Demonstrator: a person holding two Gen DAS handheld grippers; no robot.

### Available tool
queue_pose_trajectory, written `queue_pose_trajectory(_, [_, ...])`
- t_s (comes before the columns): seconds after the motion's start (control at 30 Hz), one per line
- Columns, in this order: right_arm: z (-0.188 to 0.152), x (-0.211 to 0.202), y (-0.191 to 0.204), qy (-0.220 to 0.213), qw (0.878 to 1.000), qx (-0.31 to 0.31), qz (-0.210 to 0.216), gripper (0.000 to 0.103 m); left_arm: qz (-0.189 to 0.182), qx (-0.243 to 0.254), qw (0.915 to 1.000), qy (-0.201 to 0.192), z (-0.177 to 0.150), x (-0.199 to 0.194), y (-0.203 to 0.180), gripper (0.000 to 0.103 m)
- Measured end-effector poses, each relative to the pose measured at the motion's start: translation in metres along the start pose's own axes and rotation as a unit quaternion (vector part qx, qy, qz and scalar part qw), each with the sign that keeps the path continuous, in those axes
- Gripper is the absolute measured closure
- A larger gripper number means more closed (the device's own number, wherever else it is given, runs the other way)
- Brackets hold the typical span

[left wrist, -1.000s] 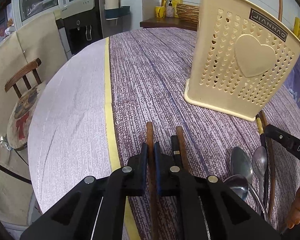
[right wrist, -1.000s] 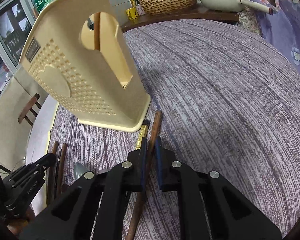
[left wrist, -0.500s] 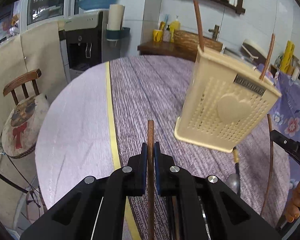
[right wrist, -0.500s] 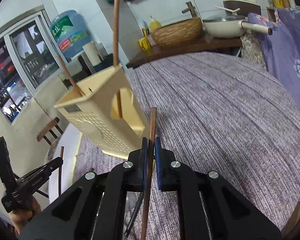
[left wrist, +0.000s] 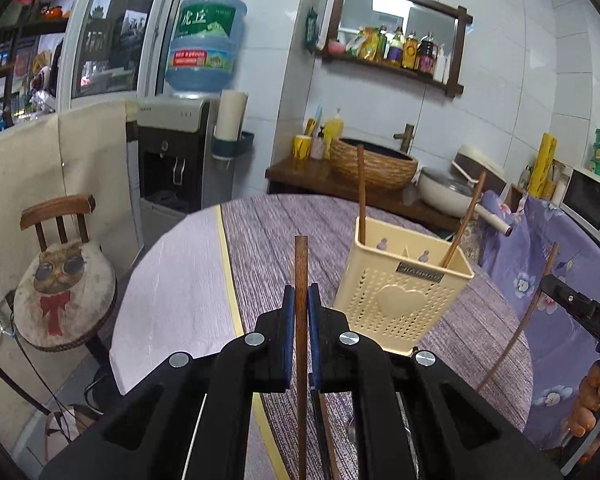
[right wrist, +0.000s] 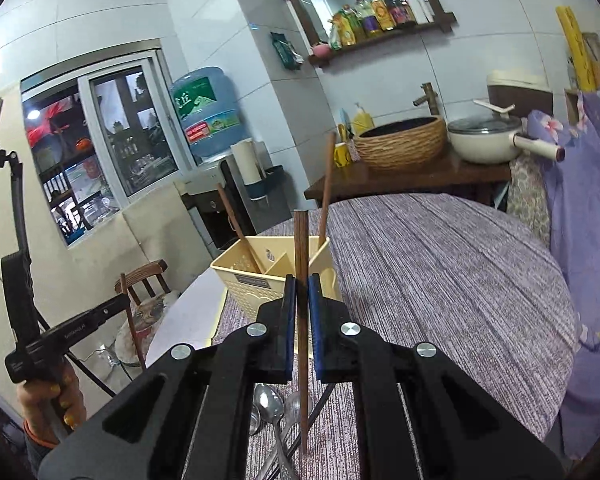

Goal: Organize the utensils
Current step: 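Lift both chopsticks upright and carry them toward the cream holder, then lower both chopsticks into the holder and open both grippers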

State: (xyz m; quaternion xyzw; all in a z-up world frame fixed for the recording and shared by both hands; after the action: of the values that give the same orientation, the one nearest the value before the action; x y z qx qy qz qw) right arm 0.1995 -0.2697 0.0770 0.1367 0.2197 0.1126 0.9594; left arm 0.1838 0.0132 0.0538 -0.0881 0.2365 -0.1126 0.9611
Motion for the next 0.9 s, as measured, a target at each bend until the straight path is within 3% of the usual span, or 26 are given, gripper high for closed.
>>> queue_pose_trajectory(0.53, [0.018,-0.009,0.015,-0.01,0.999,-0.027,0.026,0.095,-0.009,0.007,0.9996,-0.026,0.018,-0.016,0.0,0.096])
queue_pose_trajectory(0.73, [0.043,-0.012,0.031,-0.015,0.997,-0.043,0.055,0.095,-0.018,0.016,0.9987,-0.044,0.05,-0.021,-0.007,0.096])
queue_pose_trajectory(0.9, [0.084,-0.019,0.048,-0.047,0.995,-0.051,0.069,0.095,-0.04,0.013,0.9973,-0.061,0.097,-0.022,-0.016,0.096])
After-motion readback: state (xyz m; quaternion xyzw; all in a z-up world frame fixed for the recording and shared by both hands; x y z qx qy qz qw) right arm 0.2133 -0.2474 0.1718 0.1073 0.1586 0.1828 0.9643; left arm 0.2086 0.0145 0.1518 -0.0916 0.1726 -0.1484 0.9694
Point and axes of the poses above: each gripper's, at about its wrist camera, not at the fingertips, and x roughly the way its jaws point, y to its left, z to its top, the point moved 4 cm from there along x, roughly the way its jaws point, and after that the axes turned 9 degrees about -z, right-handed, at the moved point
